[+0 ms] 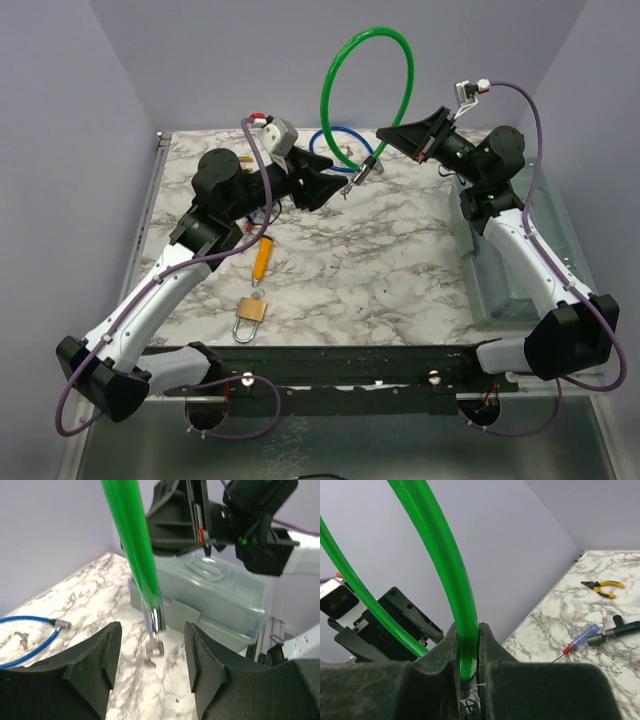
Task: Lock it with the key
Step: Lock the lock.
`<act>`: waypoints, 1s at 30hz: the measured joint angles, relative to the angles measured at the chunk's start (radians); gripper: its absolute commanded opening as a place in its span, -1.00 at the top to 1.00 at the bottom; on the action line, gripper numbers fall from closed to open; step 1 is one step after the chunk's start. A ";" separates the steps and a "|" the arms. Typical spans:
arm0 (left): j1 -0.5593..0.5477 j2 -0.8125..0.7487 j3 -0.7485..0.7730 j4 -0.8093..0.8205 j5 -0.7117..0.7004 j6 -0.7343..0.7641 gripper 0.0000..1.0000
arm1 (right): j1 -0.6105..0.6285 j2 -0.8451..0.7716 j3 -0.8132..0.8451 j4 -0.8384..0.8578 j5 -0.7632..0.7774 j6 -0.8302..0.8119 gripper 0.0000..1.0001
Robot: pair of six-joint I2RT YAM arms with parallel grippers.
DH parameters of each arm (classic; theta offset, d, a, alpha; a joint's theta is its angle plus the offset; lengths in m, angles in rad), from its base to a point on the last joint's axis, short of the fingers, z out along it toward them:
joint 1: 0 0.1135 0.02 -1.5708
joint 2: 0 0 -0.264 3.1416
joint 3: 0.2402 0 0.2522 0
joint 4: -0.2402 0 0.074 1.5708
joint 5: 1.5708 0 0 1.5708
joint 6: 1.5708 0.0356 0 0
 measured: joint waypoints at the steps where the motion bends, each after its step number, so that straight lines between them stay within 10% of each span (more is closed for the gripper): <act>1: 0.002 -0.019 -0.021 -0.002 0.008 0.004 -0.12 | 0.000 0.000 0.000 0.000 0.000 0.000 0.99; 30: -0.027 -0.027 -0.093 -0.042 0.023 0.530 -0.12 | -0.006 0.003 0.013 -0.024 0.000 0.003 0.99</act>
